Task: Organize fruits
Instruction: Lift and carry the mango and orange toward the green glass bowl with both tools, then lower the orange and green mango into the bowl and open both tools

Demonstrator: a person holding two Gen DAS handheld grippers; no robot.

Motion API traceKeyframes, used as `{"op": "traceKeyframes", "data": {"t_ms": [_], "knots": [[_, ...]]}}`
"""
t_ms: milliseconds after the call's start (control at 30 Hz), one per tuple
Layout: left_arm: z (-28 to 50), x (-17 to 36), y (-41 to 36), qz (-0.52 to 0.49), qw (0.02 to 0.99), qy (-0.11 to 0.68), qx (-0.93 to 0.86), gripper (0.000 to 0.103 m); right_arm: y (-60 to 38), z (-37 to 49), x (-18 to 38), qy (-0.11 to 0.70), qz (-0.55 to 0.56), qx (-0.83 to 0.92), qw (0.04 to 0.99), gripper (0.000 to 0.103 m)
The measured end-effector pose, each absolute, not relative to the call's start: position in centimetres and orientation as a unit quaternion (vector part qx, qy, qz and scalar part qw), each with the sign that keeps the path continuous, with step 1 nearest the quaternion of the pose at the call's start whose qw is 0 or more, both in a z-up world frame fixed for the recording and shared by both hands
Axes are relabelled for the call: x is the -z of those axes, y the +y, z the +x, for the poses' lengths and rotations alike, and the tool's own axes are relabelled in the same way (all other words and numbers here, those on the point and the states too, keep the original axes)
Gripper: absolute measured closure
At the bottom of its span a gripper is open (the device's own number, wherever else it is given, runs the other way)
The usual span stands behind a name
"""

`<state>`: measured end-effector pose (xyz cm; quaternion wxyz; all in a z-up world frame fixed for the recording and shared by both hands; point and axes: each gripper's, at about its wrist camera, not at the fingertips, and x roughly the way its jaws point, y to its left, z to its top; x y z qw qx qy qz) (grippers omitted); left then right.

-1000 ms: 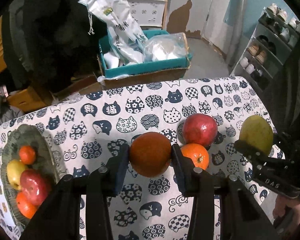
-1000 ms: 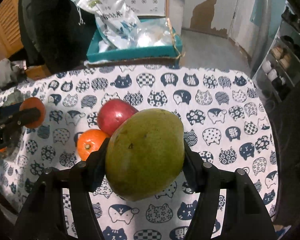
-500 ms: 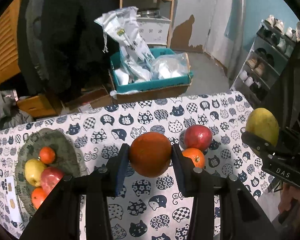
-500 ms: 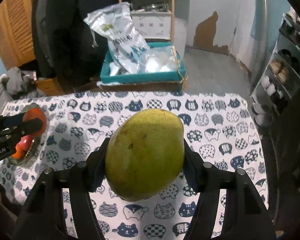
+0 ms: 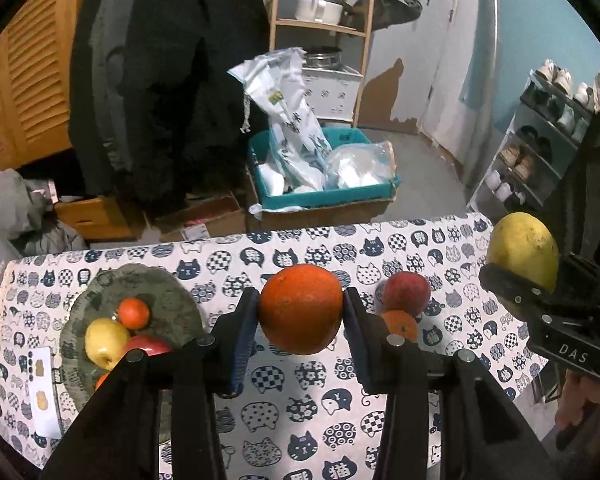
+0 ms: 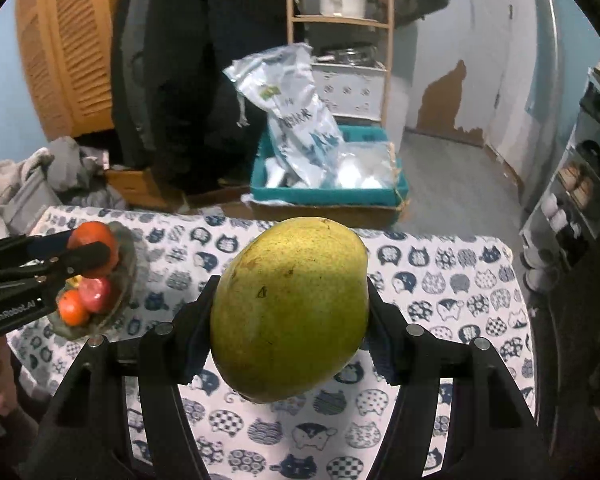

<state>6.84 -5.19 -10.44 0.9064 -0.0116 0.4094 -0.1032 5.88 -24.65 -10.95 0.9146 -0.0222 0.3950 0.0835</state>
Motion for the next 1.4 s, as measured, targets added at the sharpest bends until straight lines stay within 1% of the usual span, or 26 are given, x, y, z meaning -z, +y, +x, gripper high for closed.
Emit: {"op": "traceKeyframes", "data": {"t_ms": [400, 833, 1133, 1400], "knots": [[5.9, 9.7, -0.4, -0.03, 0.914, 0.398, 0.066, 0.06, -19.0, 7.4, 9.8, 0.388, -0.032, -0.135, 0.911, 0.038], [5.4, 10.8, 6.0, -0.057, 0.913, 0.404, 0.014, 0.06, -11.9, 9.9, 10.8, 0.398, -0.043, -0.188, 0.897, 0.038], [5.3, 13.2, 9.3, -0.072, 0.901, 0.428, -0.011, 0.06, -7.2, 11.0, 12.5, 0.413, -0.047, -0.222, 0.882, 0.038], [5.5, 17.4, 11.2, -0.091, 0.878, 0.47, -0.018, 0.06, -3.9, 12.3, 15.6, 0.445, -0.052, -0.237, 0.862, 0.038]]}}
